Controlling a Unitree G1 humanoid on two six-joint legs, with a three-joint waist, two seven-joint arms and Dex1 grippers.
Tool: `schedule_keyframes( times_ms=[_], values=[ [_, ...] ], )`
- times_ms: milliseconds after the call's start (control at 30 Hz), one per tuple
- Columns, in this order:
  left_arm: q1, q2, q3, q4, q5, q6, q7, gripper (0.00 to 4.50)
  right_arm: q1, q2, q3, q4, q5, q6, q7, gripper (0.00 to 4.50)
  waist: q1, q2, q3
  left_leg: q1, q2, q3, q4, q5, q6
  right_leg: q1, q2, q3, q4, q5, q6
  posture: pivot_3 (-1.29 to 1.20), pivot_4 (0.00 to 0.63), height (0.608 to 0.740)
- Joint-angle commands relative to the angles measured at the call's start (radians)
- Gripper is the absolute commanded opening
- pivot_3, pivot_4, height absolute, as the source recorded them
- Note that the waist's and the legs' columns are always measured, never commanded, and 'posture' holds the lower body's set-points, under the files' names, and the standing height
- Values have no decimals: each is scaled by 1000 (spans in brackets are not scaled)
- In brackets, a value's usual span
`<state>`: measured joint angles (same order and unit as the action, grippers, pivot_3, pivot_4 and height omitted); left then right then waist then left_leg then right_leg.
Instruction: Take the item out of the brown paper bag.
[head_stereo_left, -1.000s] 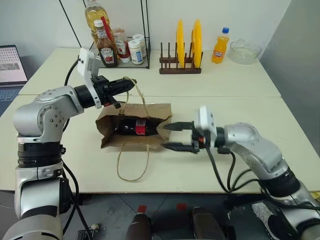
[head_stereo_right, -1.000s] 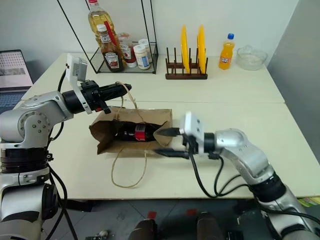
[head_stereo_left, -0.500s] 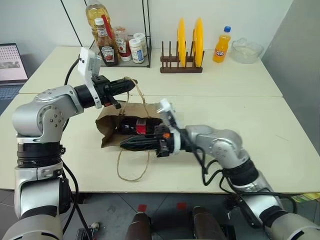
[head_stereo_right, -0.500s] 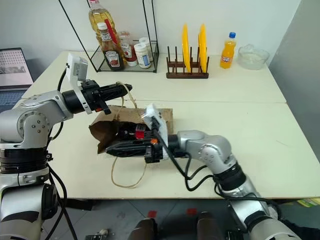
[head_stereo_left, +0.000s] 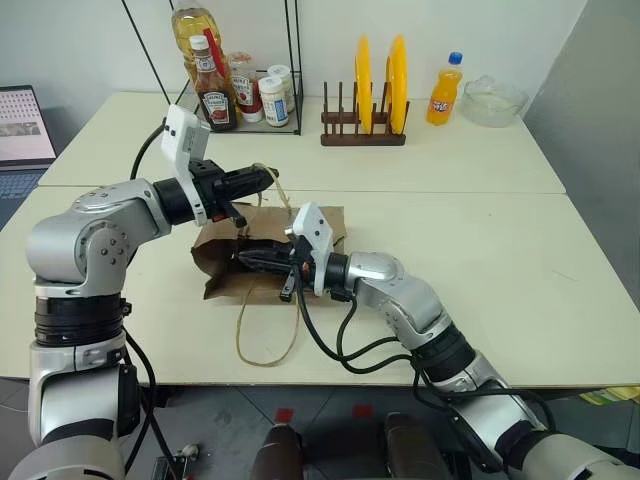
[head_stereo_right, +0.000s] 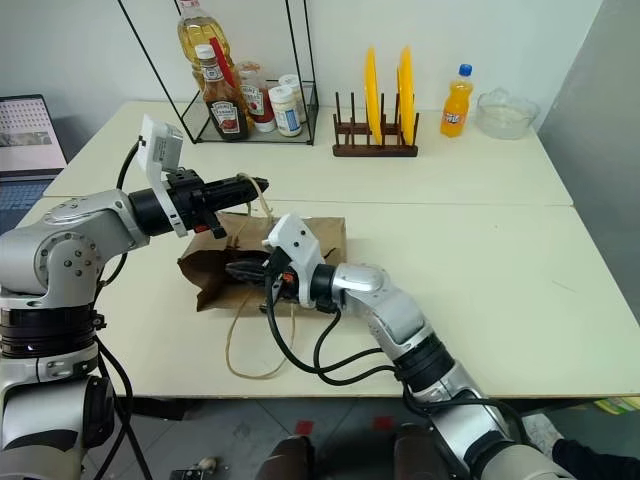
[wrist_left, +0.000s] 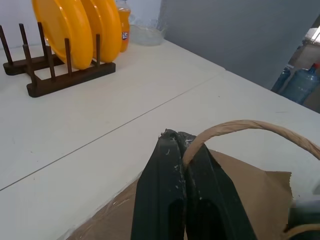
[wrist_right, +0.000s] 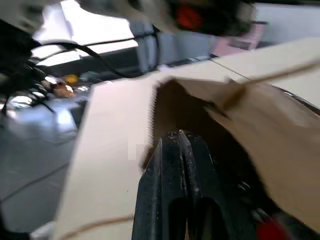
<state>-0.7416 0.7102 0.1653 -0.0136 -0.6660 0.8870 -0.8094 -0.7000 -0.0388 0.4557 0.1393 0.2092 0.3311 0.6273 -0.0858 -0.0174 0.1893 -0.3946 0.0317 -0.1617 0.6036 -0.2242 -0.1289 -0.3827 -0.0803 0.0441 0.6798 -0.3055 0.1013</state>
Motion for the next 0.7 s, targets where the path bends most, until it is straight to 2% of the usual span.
schedule_keyframes(
  times_ms=[33, 167, 267, 433, 633, 700],
  values=[
    [-26, -4, 20, -19, -7, -20, 2, 0, -29, -48, 41, -9, -167, -52, -59, 74, 0, 0, 0, 0, 0, 0, 0, 0, 0, 0, 0, 0, 0, 0, 0, 0, 150, 740],
    [-32, -17, 13, -9, -2, -30, 0, 0, -37, -117, 96, -23, -333, -91, -93, 74, 0, 0, 0, -1, 0, 0, 0, 0, 0, -1, 0, 0, 0, 0, 0, 0, 150, 740],
    [-39, -24, 9, 1, 4, -37, -2, 0, -45, -152, 127, -37, -420, -107, -90, 618, 0, 0, 0, -2, 0, 0, 0, 0, 0, -1, 0, 0, 0, 0, 0, 0, 150, 740],
    [-50, -26, 6, 16, 10, -45, -9, 0, -53, -170, 147, -44, -488, -80, -43, 2352, 0, 0, 0, -2, 0, 0, 1, 0, 0, -2, 0, 0, 0, 0, 0, 0, 150, 740],
    [-54, -27, 5, 21, 14, -50, -14, 0, -85, -135, 145, 28, -509, -64, 0, 4468, -1, 0, 0, -2, 0, 0, 1, 0, 0, -2, 0, 0, 0, 0, 0, 0, 150, 740],
    [-57, -29, 5, 21, 14, -49, -12, 0, -113, -123, 145, 75, -522, -67, 3, 4468, -1, 0, 0, -2, 0, 0, 1, 0, 0, -2, 0, 0, 0, 0, 0, 0, 150, 740]
  ],
)
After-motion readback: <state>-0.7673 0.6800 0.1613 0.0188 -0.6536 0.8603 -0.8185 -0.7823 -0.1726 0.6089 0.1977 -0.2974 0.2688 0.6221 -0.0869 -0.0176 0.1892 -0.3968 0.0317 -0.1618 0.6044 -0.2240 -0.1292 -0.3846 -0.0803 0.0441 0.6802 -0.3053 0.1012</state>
